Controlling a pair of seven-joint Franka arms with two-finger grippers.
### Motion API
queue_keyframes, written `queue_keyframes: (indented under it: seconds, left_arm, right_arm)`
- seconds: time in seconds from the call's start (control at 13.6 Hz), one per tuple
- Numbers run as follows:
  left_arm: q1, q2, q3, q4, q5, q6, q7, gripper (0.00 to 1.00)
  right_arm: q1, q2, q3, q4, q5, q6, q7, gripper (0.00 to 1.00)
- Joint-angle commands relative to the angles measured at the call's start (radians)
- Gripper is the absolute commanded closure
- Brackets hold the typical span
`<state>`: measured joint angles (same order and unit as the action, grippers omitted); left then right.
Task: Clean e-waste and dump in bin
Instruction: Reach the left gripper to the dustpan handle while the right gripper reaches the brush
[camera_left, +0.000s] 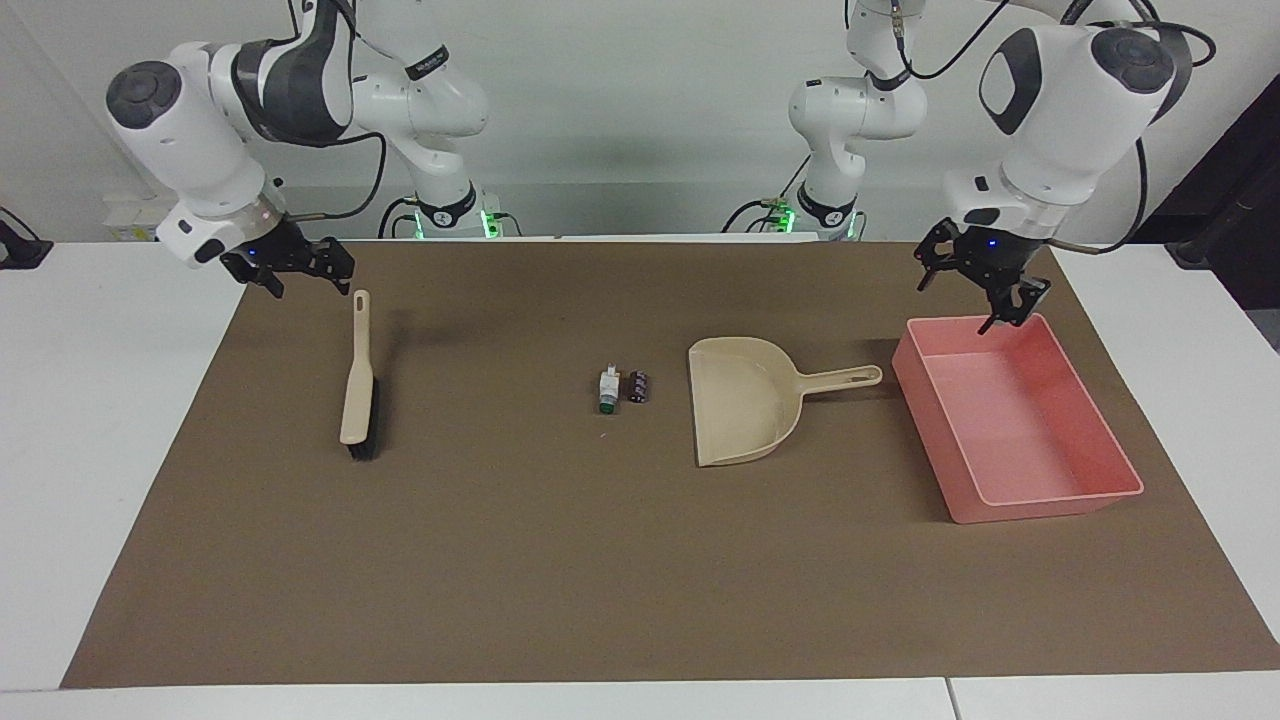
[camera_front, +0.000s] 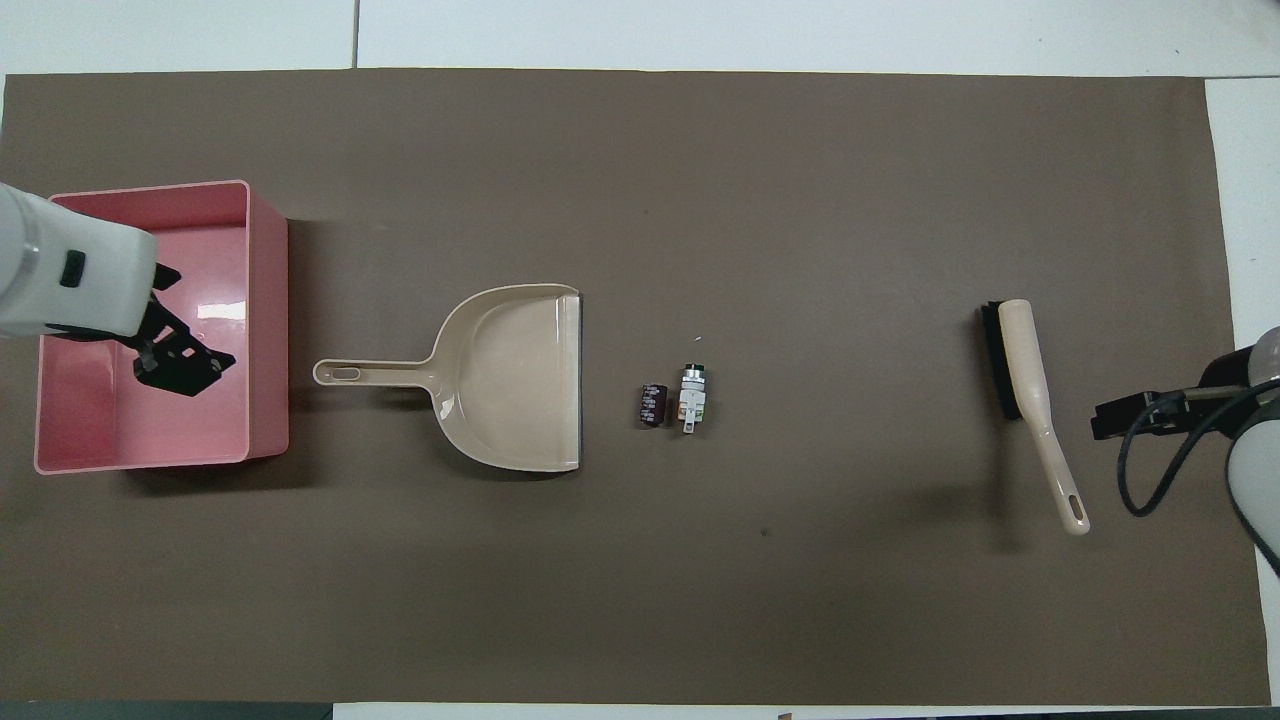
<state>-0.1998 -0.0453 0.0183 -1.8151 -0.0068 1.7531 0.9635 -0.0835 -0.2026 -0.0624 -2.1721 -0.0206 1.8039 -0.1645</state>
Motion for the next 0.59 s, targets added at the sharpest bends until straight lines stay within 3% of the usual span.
queue_keyframes:
  seconds: [0.0, 0.22, 0.51]
  left_arm:
    - [-0.082, -0.007, 0.008, -0.090, 0.068, 0.109, 0.092, 0.02]
    - [-0.162, 0.045, 0.009, -0.150, 0.128, 0.199, 0.104, 0.03]
    - [-0.199, 0.128, 0.009, -0.174, 0.145, 0.298, 0.098, 0.03]
  right_arm:
    - [-0.016, -0.031, -0.001, -0.127, 0.008, 0.115, -0.053, 0.01]
    - [-0.018, -0.014, -0.001, -0.224, 0.011, 0.251, -0.069, 0.01]
    - [-0.041, 0.028, -0.002, -0.250, 0.013, 0.310, -0.127, 0.05]
